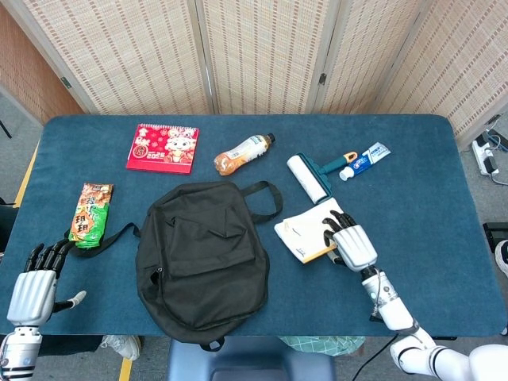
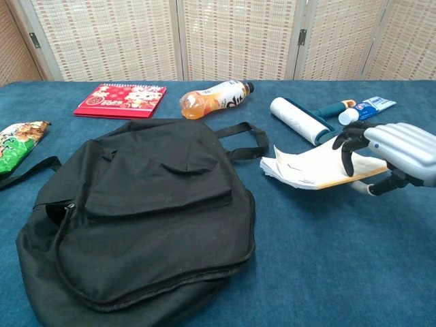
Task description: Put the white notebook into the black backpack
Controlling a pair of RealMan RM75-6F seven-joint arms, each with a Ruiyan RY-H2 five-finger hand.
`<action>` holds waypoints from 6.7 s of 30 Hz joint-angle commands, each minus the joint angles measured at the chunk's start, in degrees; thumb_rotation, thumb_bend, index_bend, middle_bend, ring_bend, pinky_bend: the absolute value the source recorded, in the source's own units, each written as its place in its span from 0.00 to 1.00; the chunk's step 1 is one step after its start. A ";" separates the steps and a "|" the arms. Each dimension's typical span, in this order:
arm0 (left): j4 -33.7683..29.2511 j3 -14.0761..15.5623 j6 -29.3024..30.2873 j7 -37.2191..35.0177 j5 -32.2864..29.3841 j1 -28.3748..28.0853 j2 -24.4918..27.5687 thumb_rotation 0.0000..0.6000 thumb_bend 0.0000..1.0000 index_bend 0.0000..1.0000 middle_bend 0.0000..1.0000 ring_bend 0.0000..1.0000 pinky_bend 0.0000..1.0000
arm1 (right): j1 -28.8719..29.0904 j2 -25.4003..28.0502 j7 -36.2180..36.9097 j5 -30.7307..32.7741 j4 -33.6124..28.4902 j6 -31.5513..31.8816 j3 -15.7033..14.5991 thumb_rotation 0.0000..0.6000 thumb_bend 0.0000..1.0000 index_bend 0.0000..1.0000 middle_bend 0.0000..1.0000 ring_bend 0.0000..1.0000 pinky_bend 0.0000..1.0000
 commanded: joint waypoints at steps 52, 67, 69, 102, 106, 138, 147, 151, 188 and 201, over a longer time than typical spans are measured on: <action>-2.75 7.01 -31.83 2.77 16.38 -25.06 -2.03 1.00 0.10 0.20 0.14 0.16 0.11 | -4.34 21.57 -13.53 -19.08 -20.43 28.44 0.65 1.00 0.61 0.63 0.34 0.19 0.22; 1.39 5.65 -29.81 2.58 13.67 -26.20 -9.49 1.00 0.10 0.31 0.15 0.17 0.11 | -4.79 20.74 -13.06 -18.74 -19.35 27.73 1.09 1.00 0.61 0.63 0.34 0.19 0.22; 1.67 5.64 -29.20 1.71 13.50 -26.20 -9.82 1.00 0.10 0.33 0.16 0.17 0.11 | -4.86 20.68 -12.98 -18.65 -19.22 27.61 1.09 1.00 0.61 0.63 0.34 0.19 0.22; 10.90 2.03 -20.70 -25.91 6.10 -25.39 -17.01 1.00 0.65 0.65 0.36 0.32 0.19 | -5.29 20.28 -9.41 -21.32 -19.35 30.99 1.35 1.00 0.62 0.63 0.34 0.19 0.22; 9.13 -1.71 -22.52 -29.18 1.08 -26.33 -15.56 1.00 0.65 0.65 0.36 0.32 0.19 | -5.31 20.81 -8.30 -23.79 -20.66 33.00 0.85 1.00 0.62 0.63 0.34 0.19 0.22; 9.33 -17.98 -45.32 -34.24 -36.25 -34.35 -12.56 1.00 0.65 0.63 0.36 0.32 0.20 | 6.51 5.10 5.85 -33.72 -26.88 18.36 -3.56 1.00 0.64 0.64 0.35 0.21 0.24; 9.14 -18.06 -45.93 -34.40 -36.32 -33.75 -11.92 1.00 0.65 0.63 0.36 0.32 0.20 | 11.57 -4.72 8.76 -31.94 -16.64 15.08 -1.71 1.00 0.66 0.64 0.35 0.21 0.24; 8.90 -18.10 -46.07 -34.44 -36.46 -33.48 -11.66 1.00 0.65 0.63 0.36 0.32 0.20 | 14.22 -8.62 10.50 -30.59 -10.74 13.65 -0.70 1.00 0.66 0.64 0.36 0.21 0.24; 6.79 -18.99 -47.76 -39.03 -32.78 -30.45 -8.69 1.00 0.65 0.63 0.36 0.32 0.20 | 26.68 -24.76 8.53 -20.46 28.70 5.36 -2.35 1.00 0.67 0.66 0.37 0.21 0.25; 4.74 -19.17 -47.23 -39.94 -30.69 -30.00 -7.74 1.00 0.65 0.63 0.36 0.32 0.20 | 28.86 -25.72 -2.84 -20.19 34.34 2.63 -5.69 1.00 0.67 0.67 0.37 0.19 0.21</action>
